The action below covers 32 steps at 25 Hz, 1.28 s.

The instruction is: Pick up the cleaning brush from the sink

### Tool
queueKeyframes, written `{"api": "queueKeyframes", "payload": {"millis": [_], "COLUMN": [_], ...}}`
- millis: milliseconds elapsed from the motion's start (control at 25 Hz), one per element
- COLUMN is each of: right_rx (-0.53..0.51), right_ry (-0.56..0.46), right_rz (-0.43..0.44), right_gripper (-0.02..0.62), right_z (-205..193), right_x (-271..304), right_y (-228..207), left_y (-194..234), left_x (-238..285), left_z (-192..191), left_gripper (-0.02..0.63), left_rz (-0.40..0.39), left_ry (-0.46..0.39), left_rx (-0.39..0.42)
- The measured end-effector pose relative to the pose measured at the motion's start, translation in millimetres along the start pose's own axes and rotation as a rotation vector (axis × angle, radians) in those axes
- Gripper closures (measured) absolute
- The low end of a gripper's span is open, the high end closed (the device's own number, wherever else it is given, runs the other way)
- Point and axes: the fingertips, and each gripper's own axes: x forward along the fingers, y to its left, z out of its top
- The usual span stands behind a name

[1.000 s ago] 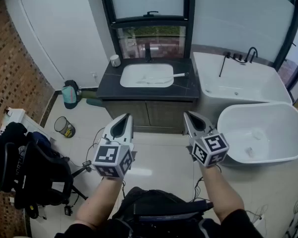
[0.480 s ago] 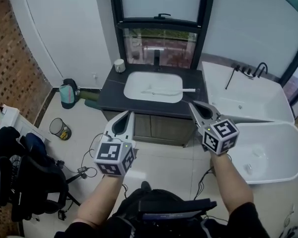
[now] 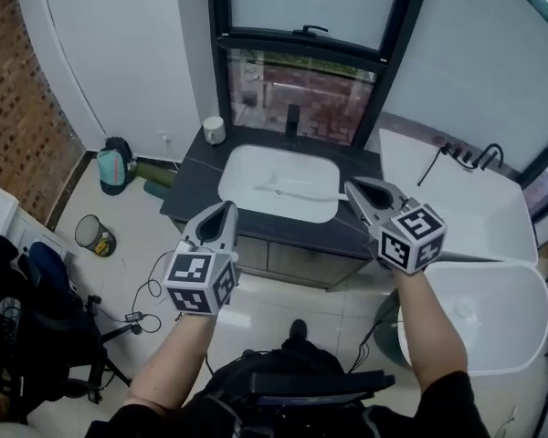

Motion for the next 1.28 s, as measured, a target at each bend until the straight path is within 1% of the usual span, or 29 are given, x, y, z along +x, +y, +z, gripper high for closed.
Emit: {"api": "queueKeyframes", "payload": {"millis": [40, 80, 160, 280, 360, 440, 600, 720, 800, 840, 880, 920, 1000, 1080, 1120, 1280], "right_rx": [-0.016, -0.034, -0.065, -0.083, -0.086, -0.074, -0.081, -0.048, -0.037, -0.034, -0.034, -0.038, -0.048, -0.046, -0.056, -0.157], "right_ry": [0.02, 0.041, 0.076, 0.133, 0.186, 0.249, 0.423, 0.562, 0.653, 0.693, 0.735, 0.779, 0.869, 0.939, 0.969, 1.084], "right_rz": [0.029, 0.06, 0.128, 0.224, 0.272, 0.313, 0.373, 0.397, 0.417, 0.427, 0.437, 0.445, 0.465, 0.49, 0.505, 0.552], "right_gripper": [0.551, 0.525, 0.525, 0.525, 0.443, 0.442, 0.442, 0.442, 0.442, 0.442, 0.442, 0.442, 0.442, 0.396, 0.396, 0.396], "right_z": [8, 13, 14, 5, -6, -24, -82, -139, -182, -203, -223, -244, -286, -320, -334, -386], "right_x": [20, 39, 71, 116, 153, 193, 277, 330, 356, 367, 376, 383, 391, 396, 399, 410], "right_y": [-21, -40, -73, -120, -148, -165, -187, -198, -209, -220, -234, -249, -271, -281, -284, -301], "left_y": [6, 9, 11, 15, 24, 39, 77, 112, 126, 127, 125, 120, 114, 110, 107, 93], "left_x": [25, 50, 94, 154, 194, 231, 292, 324, 345, 357, 371, 385, 408, 421, 426, 454], "left_z": [11, 19, 22, 8, -6, -25, -67, -101, -125, -136, -145, -152, -167, -184, -193, -224], "left_gripper": [0.603, 0.603, 0.603, 0.603, 0.601, 0.597, 0.592, 0.592, 0.592, 0.59, 0.559, 0.545, 0.545, 0.545, 0.545, 0.545], "left_rz": [0.014, 0.029, 0.061, 0.111, 0.13, 0.126, 0.111, 0.129, 0.141, 0.143, 0.145, 0.149, 0.175, 0.22, 0.239, 0.285], "left_ry": [0.004, 0.011, 0.037, 0.094, 0.133, 0.183, 0.262, 0.322, 0.372, 0.397, 0.418, 0.433, 0.457, 0.484, 0.495, 0.531], "left_rx": [-0.005, -0.007, -0.014, -0.06, -0.109, -0.163, -0.264, -0.3, -0.331, -0.35, -0.365, -0.372, -0.386, -0.427, -0.45, -0.499]}}
